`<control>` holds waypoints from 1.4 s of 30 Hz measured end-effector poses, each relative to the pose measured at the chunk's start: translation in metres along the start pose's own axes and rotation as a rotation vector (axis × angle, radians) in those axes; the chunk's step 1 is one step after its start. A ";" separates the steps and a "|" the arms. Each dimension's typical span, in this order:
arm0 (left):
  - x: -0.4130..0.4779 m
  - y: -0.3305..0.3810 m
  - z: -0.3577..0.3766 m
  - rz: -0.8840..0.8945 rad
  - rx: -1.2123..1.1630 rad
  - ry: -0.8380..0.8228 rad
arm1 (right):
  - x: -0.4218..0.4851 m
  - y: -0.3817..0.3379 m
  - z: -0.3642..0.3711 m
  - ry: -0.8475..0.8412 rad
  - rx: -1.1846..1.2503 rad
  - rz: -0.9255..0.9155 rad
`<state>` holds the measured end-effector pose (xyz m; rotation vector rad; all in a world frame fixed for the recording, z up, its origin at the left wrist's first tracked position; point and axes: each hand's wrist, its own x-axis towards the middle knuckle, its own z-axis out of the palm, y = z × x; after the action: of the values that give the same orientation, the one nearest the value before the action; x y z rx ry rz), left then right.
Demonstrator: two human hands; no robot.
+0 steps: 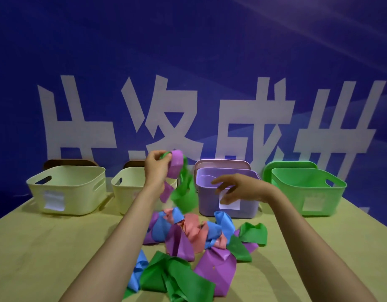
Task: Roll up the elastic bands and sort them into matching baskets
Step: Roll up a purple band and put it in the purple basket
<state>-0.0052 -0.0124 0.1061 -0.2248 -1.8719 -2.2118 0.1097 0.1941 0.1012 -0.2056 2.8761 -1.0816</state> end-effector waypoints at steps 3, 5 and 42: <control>-0.015 -0.003 0.008 0.053 0.113 -0.259 | 0.007 -0.008 0.005 0.128 0.223 -0.006; -0.021 -0.005 0.013 0.101 0.180 -0.303 | 0.009 -0.019 0.009 0.157 0.525 -0.040; -0.029 0.022 -0.014 0.052 0.159 -0.531 | 0.022 -0.034 0.003 0.387 0.818 -0.002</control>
<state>0.0290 -0.0275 0.1170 -0.8932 -2.2514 -2.0921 0.0919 0.1635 0.1210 0.0583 2.4080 -2.3759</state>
